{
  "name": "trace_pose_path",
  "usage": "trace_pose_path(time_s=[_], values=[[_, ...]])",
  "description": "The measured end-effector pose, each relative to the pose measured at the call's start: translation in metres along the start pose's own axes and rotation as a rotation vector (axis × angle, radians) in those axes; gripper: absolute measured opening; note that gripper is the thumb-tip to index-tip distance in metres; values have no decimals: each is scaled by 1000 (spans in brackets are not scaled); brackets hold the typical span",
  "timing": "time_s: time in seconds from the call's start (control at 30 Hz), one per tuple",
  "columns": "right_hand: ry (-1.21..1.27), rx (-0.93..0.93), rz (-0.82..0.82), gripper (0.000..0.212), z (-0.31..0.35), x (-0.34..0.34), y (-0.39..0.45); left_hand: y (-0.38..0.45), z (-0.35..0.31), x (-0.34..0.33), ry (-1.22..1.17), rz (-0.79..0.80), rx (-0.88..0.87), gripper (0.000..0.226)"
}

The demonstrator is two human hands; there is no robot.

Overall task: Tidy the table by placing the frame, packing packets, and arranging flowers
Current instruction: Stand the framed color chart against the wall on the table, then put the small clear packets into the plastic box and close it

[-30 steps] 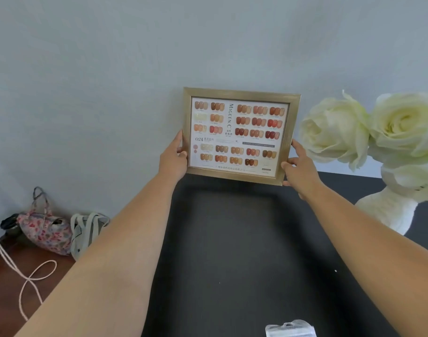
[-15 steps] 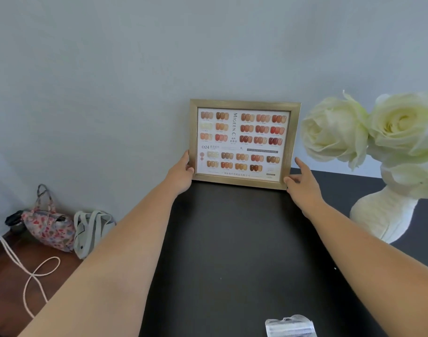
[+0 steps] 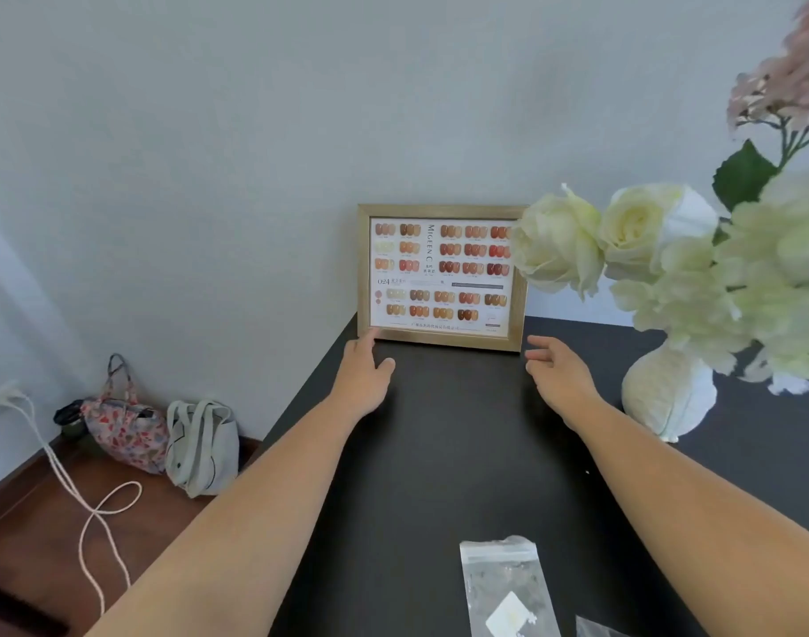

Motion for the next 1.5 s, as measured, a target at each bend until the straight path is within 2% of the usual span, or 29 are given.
trace_pose_path(time_s=[0.13,0.23,0.33,0.43,0.57,0.63,0.7,0.77,0.87,0.93,1.07,1.27,1.4,1.5], values=[[8,57,80,32,-2,7,-17,-40,-9,-16,-72,66,-59,50],[-18,92,185,29,-1,17,-33,-78,-15,-22,-135,197,-104,30],[-43,115,330,26,1,31,-56,-119,-18,-23,-17,346,-172,12],[-87,118,476,21,5,50,-86,-155,-21,-21,70,451,-252,20],[-176,111,667,22,15,80,-134,-192,-28,-16,352,620,-297,56],[-281,145,730,27,22,90,-161,-205,-28,-15,476,671,-286,79],[-449,226,759,33,29,96,-189,-216,-26,-18,507,663,-286,87],[-614,305,789,49,33,97,-218,-223,-24,-21,467,616,-284,76],[-843,354,776,88,32,93,-249,-230,-24,-23,342,591,-211,62],[-893,353,728,95,31,91,-259,-235,-23,-24,297,601,-181,57],[-705,288,659,82,27,94,-265,-243,-20,-30,179,510,-150,43],[-530,292,624,39,20,102,-265,-256,-25,-44,-207,303,-73,29],[-395,370,546,7,16,117,-270,-272,-40,-59,-458,296,-61,50],[-350,408,571,9,16,142,-278,-282,-59,-73,-493,329,-75,75]])
Point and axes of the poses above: each hand's wrist, its own y-axis towards the middle knuckle, its own x-axis out of the back of the hand, z = x × y, the point moved 2 cm from there along y, towards the middle knuckle, and after that the axes turned 9 degrees about x, right-handed, at the moved point
